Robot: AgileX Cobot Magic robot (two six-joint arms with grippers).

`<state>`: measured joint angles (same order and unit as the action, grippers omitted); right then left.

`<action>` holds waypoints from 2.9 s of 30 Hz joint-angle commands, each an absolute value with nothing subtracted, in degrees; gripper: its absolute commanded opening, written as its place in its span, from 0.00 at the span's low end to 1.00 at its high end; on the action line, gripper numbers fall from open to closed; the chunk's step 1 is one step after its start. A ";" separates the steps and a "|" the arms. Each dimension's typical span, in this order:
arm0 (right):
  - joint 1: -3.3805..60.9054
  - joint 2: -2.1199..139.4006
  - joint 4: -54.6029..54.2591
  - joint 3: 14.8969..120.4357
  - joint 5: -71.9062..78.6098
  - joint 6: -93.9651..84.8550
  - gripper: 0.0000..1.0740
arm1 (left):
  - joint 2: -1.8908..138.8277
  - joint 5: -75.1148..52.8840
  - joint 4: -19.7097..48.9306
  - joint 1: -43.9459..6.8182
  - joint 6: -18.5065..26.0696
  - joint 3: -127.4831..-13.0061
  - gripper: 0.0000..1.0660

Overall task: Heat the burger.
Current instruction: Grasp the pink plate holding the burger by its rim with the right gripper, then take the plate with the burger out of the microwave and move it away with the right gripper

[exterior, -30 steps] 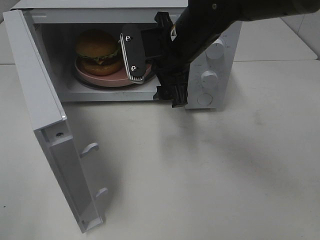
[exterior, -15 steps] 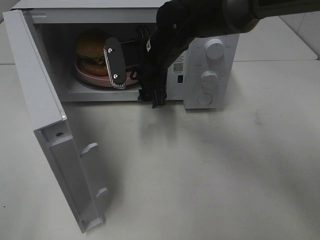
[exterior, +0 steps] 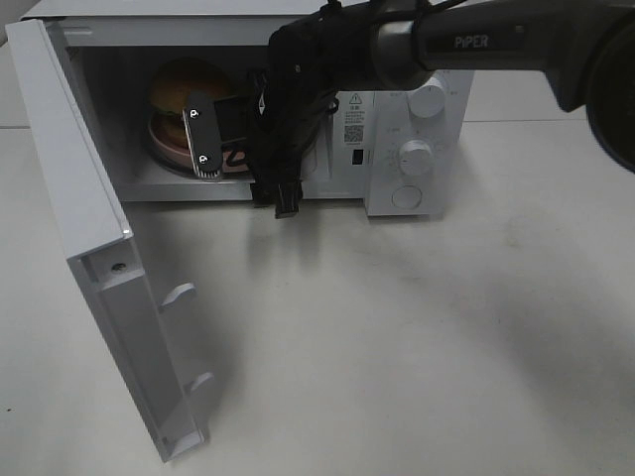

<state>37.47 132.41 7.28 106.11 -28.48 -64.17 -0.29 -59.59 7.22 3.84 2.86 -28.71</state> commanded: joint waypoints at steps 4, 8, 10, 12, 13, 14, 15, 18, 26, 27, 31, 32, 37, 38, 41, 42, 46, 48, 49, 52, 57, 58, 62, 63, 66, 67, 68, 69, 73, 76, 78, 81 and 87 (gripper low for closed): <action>37.59 136.08 6.76 112.59 -30.88 -64.34 0.75 | -1.43 -59.30 7.73 4.07 2.46 -28.36 0.92; 37.59 138.20 5.56 115.45 -30.88 -64.34 0.74 | -1.43 -59.30 7.73 4.07 2.46 -28.36 0.92; 37.59 138.71 5.33 116.14 -30.88 -64.34 0.74 | -1.43 -59.30 7.73 4.07 2.46 -28.36 0.92; 37.59 139.80 5.33 117.40 -30.88 -64.74 0.73 | -1.43 -59.30 7.73 4.07 2.46 -28.36 0.92; 37.59 139.80 5.33 117.40 -30.88 -64.74 0.73 | -1.43 -59.30 7.73 4.07 2.46 -28.36 0.92; 37.59 140.20 5.33 117.97 -30.77 -65.83 0.71 | -1.43 -59.30 7.73 4.07 2.46 -28.36 0.92; 37.41 140.37 5.04 118.14 -30.60 -66.98 0.66 | -1.43 -59.30 7.73 4.07 2.46 -28.36 0.92; 37.41 140.43 4.76 118.14 -30.65 -67.38 0.63 | -1.43 -59.30 7.73 4.07 2.46 -28.36 0.92; 37.41 141.35 3.72 118.14 -32.31 -67.49 0.00 | -1.43 -59.30 7.73 4.07 2.46 -28.36 0.92; 37.41 141.35 3.72 118.14 -32.31 -67.49 0.00 | -1.43 -59.30 7.73 4.07 2.46 -28.36 0.92; 37.41 141.12 3.72 118.14 -32.49 -67.49 0.00 | -1.43 -59.30 7.73 4.07 2.46 -28.36 0.92; 37.47 140.95 3.72 118.14 -33.00 -67.55 0.00 | -1.43 -59.30 7.73 4.07 2.46 -28.36 0.92; 37.59 140.72 3.72 118.14 -34.49 -67.55 0.00 | -1.43 -59.30 7.73 4.07 2.46 -28.36 0.92; 37.59 140.60 3.72 118.14 -34.89 -67.55 0.00 | -1.43 -59.30 7.73 4.07 2.46 -28.36 0.92; 37.59 140.49 3.72 118.14 -35.12 -67.55 0.00 | -1.43 -59.30 7.73 4.07 2.46 -28.36 0.92; 37.59 140.32 3.72 118.09 -35.18 -67.55 0.00 | -1.43 -59.30 7.73 4.07 2.46 -28.36 0.92; 37.59 137.97 3.72 115.74 -34.43 -69.67 0.00 | -1.43 -59.30 7.73 4.07 2.46 -28.36 0.92; 37.59 137.34 3.72 114.59 -34.03 -70.47 0.00 | -1.43 -59.30 7.73 4.07 2.46 -28.36 0.92; 37.59 135.79 3.72 112.36 -33.00 -71.51 0.00 | -1.43 -59.30 7.73 4.07 2.46 -28.36 0.92; 37.59 133.67 3.72 108.80 -31.23 -73.05 0.00 | -1.43 -59.30 7.73 4.07 2.46 -28.36 0.92; 37.59 129.60 2.46 101.81 -25.10 -75.92 0.00 | -1.43 -59.30 7.73 4.07 2.46 -28.36 0.92; 37.59 129.60 2.46 101.81 -25.10 -75.92 0.00 | -1.43 -59.30 7.73 4.07 2.46 -28.36 0.92; 37.59 126.39 2.18 95.51 -21.20 -80.62 0.00 | -1.43 -59.30 7.73 4.07 2.46 -28.36 0.92; 37.59 125.71 2.12 94.31 -20.51 -81.42 0.00 | -1.43 -59.30 7.73 4.07 2.46 -28.36 0.92; 37.59 124.39 1.55 92.13 -19.19 -82.74 0.00 | -1.43 -59.30 7.73 4.07 2.46 -28.36 0.92; 37.59 123.64 1.09 91.16 -18.28 -83.42 0.00 | -1.43 -59.30 7.73 4.07 2.46 -28.36 0.92; 37.59 122.50 0.69 89.55 -17.07 -84.91 0.00 | -1.43 -59.30 7.73 4.07 2.46 -28.36 0.92; 37.59 122.50 0.69 89.55 -17.07 -84.91 0.00 | -1.43 -59.30 7.73 4.07 2.46 -28.36 0.92; 37.47 120.44 0.69 86.92 -16.84 -86.92 0.00 | -1.43 -59.30 7.73 4.07 2.46 -28.36 0.92; 37.41 118.32 0.69 84.11 -16.44 -88.06 0.00 | -1.43 -59.30 7.73 4.07 2.46 -28.36 0.92; 37.41 117.69 0.69 83.25 -16.04 -88.52 0.00 | -1.43 -59.30 7.73 4.07 2.46 -28.36 0.92; 37.41 115.22 0.69 79.58 -13.98 -89.61 0.00 | -1.43 -59.30 7.73 4.07 2.46 -28.36 0.92; 37.41 111.27 0.57 73.51 -11.80 -90.01 0.00 | -1.43 -59.30 7.73 4.07 2.46 -28.36 0.92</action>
<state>37.47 113.10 1.09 73.34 -15.47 -90.01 -0.29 -59.59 7.22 3.84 2.86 -28.71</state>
